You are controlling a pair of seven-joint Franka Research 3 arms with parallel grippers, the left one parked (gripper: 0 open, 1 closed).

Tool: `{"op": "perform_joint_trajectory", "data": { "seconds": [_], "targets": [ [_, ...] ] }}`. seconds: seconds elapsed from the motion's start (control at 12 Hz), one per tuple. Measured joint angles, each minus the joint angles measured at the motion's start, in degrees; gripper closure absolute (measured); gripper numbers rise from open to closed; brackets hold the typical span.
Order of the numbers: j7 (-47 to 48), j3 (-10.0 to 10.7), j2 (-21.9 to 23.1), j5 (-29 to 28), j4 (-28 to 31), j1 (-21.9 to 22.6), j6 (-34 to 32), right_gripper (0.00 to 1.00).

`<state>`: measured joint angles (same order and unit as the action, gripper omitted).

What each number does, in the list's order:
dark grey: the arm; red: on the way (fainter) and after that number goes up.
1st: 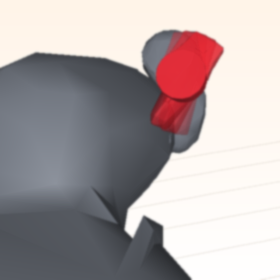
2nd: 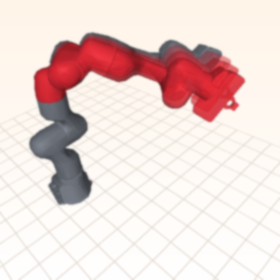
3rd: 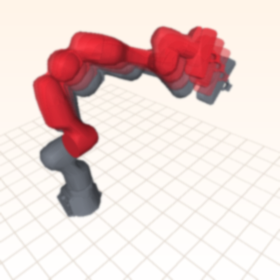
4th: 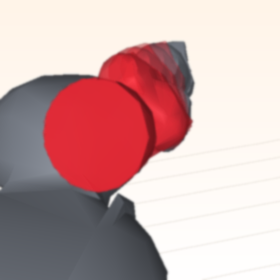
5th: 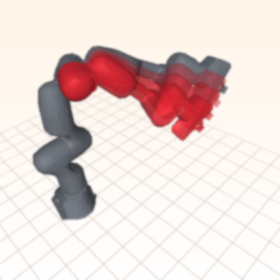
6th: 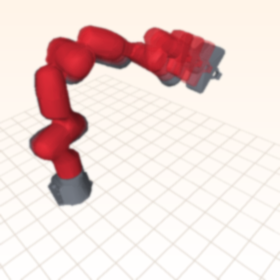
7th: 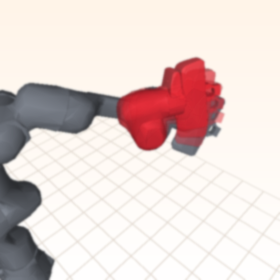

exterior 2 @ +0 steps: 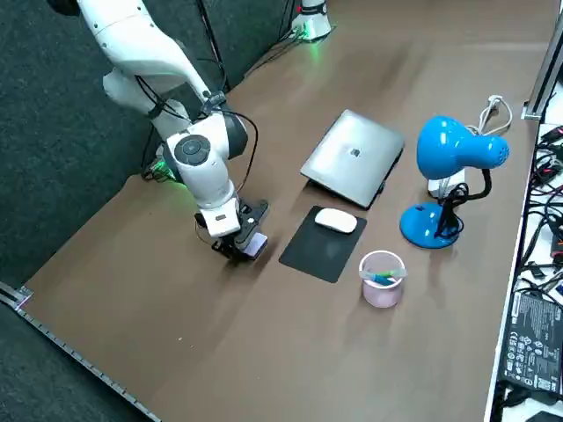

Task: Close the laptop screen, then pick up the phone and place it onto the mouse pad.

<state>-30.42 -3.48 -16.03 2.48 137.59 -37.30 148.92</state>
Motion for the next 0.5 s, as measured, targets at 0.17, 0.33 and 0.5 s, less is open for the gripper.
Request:
{"op": "perform_joint_trajectory", "data": {
  "seconds": [0.17, 0.33, 0.5],
  "targets": [
    [0.0, 0.0, 0.39, 0.0, -0.24, 0.0, -0.5, 0.46],
    [-0.26, 0.0, 1.26, 0.0, -0.63, 0.0, -2.45, 0.43],
    [-0.92, -0.01, 2.2, 0.0, -0.75, 0.0, -4.52, 0.24]
  ]
}}
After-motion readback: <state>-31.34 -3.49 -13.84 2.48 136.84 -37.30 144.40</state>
